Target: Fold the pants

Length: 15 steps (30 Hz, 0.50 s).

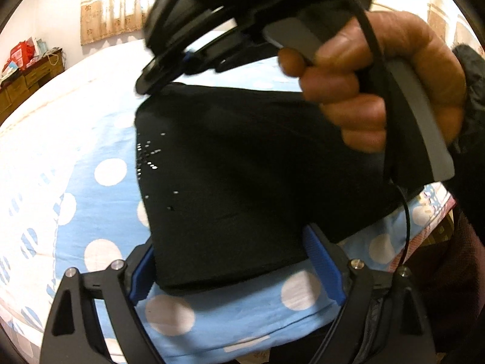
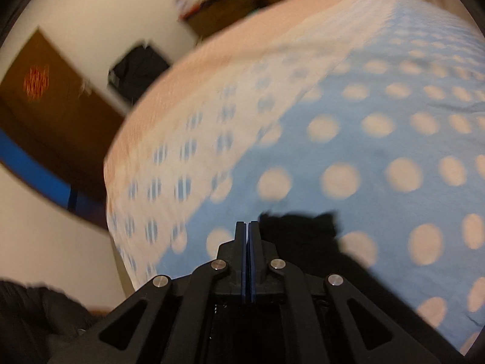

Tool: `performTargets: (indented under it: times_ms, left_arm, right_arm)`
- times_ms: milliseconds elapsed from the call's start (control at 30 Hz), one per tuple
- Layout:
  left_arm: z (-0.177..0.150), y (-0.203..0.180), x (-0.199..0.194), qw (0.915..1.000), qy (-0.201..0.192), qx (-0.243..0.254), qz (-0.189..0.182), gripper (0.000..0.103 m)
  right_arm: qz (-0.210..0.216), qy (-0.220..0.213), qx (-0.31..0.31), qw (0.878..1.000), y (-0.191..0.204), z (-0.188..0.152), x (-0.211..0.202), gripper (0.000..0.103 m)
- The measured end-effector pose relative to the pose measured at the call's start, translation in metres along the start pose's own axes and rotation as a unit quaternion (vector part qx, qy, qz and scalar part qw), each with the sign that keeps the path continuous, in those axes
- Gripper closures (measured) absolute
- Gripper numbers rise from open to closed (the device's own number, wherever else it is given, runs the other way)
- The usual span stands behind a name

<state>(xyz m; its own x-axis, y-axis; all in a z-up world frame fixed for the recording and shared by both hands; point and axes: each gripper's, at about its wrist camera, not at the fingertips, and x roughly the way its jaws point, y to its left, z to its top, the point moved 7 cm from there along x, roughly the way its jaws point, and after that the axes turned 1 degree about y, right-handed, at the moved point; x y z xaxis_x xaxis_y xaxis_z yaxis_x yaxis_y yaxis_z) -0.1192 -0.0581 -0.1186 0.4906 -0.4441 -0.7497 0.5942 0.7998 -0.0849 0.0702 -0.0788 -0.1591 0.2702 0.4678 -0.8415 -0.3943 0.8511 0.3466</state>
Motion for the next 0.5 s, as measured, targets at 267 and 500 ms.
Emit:
performTargets:
  times_ms: [267,500]
  left_arm:
    - [-0.003,-0.006,0.004,0.9998,0.014,0.012,-0.004,0.013]
    - [0.007,0.025,-0.009,0.9992,0.030,-0.017,-0.021,0.012]
  right_arm:
    - [0.005,-0.065,0.021,0.998,-0.010,0.017,-0.007,0.103]
    - [0.016,-0.216,0.116,0.969,-0.059,-0.028,-0.123,0.100]
